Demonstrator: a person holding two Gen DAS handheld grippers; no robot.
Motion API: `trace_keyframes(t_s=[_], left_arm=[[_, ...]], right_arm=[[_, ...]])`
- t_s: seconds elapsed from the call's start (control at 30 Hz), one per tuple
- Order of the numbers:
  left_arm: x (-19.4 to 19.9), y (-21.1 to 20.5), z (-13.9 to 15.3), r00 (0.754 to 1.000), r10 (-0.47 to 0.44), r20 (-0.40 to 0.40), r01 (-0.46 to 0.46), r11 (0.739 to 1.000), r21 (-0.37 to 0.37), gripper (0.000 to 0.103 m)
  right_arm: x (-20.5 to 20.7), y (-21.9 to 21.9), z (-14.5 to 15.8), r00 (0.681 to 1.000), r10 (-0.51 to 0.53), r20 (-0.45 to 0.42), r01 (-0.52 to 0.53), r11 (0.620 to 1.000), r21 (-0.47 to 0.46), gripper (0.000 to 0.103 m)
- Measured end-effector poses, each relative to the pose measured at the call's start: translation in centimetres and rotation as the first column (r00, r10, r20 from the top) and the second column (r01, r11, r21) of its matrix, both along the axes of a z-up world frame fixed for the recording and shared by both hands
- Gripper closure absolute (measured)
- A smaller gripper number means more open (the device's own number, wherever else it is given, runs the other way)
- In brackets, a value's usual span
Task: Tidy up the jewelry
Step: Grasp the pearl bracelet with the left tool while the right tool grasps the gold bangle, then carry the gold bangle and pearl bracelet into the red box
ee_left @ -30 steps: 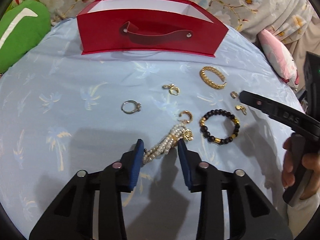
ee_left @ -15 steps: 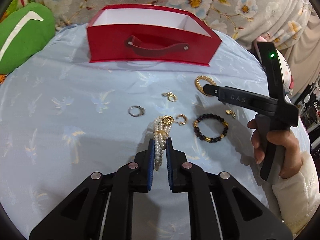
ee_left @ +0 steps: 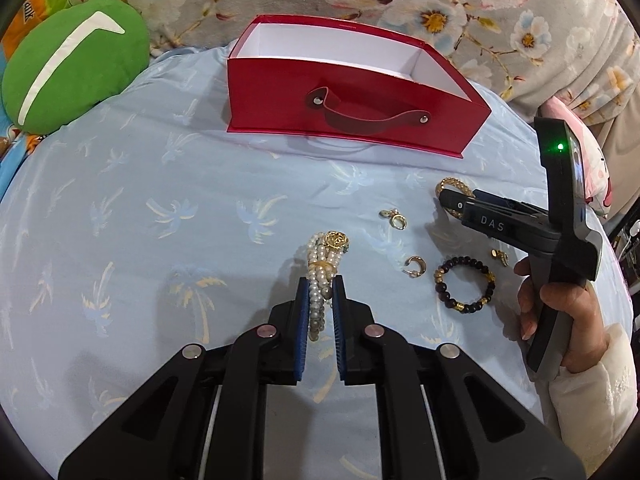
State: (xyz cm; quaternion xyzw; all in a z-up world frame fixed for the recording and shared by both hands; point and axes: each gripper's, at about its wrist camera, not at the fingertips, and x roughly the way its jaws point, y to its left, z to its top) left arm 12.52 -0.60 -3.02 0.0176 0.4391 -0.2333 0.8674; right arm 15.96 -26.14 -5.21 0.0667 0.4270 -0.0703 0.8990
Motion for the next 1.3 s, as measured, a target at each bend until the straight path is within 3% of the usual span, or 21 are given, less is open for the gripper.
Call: trace_keyframes(t_s=[0.3,0.67,0.87,1.0,1.3], left_arm=[[-0.3,0.2,1.4,1.000,0.010,0.025,-0.010,1.000,-0.018,0.093],[-1.5,0.8,6.4,0.991,0.027,0.135,-0.020,0.998,-0.053,0.093],[-0.8,0.5,11.5,0.963,0.039,0.267,-0.024,0.998,-0.060,0.093],[0.9,-0.3,14.9,0.928,0.049,0.370,-0.031,0.998,-0.052,0.093],[7.4,-4.4,19.6,0.873,0.008,0.487,0.009,0.999,-0.033,0.092]], right_arm=[[-2.0,0.2,2.7,0.997,0.005,0.083,-0.008,0.999,0.033,0.049],[-6.1,1.2,10.8,0.969,0.040,0.243,-0.049,0.998,0.032,0.049],[-6.1,1.4,15.1,0.946,0.070,0.316,-0.081,0.996,0.023,0.048],[-4.8,1.1,17.6,0.931,0.083,0.357,-0.091,0.996,0.006,0.048],[2.1,-0.7,21.3,0.915,0.097,0.392,-0.114,0.993,0.020,0.048]])
